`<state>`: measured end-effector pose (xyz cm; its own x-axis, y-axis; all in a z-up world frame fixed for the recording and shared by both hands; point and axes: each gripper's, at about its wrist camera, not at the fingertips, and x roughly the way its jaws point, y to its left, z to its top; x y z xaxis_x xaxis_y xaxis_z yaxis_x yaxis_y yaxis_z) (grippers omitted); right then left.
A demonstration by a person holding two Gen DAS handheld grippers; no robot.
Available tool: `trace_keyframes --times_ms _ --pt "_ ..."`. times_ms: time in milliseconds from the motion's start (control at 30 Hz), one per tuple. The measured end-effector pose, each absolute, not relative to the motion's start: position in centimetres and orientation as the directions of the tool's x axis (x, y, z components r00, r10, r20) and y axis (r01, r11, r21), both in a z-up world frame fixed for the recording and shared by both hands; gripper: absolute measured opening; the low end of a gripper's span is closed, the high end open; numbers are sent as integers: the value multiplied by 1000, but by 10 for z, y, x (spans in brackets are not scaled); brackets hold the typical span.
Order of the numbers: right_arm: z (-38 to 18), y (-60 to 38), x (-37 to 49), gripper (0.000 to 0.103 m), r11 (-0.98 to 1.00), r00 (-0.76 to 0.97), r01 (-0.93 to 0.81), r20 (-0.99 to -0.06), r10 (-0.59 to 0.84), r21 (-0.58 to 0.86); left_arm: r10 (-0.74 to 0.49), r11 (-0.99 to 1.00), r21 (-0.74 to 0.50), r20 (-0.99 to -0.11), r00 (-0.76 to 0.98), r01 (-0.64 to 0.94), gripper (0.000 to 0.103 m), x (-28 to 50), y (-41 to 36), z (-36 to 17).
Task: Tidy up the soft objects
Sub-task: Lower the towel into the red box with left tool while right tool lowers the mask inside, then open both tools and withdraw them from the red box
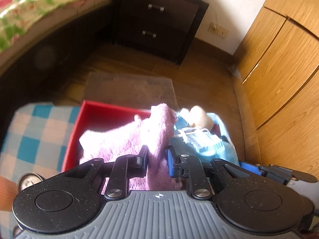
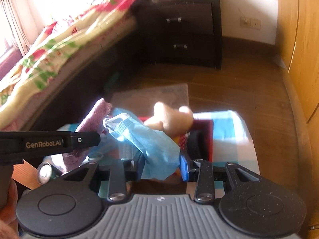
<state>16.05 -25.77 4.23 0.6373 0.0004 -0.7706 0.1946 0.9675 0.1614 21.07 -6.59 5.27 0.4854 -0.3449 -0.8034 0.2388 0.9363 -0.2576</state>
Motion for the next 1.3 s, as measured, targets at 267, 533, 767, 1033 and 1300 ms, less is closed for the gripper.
trace_keyframes --times_ms 267,533,767,1033,1300 --pt "27 -257 157 38 975 586 201 -809 -38 99 -372 927 -289 -794 480 240 61 200 -67 51" --pt "35 -261 135 43 971 576 222 -815 -59 86 -354 935 -289 -781 514 204 71 177 -54 69" --pt "42 -255 107 46 966 592 234 -805 -49 112 -378 926 -323 -773 509 197 72 139 -38 70" --pt "38 -242 75 46 963 589 237 -807 -38 127 -414 910 -368 -757 506 193 73 96 -21 68" --pt "42 -228 49 47 963 619 231 -784 -38 136 -422 905 -393 -769 480 164 73 69 -8 56"
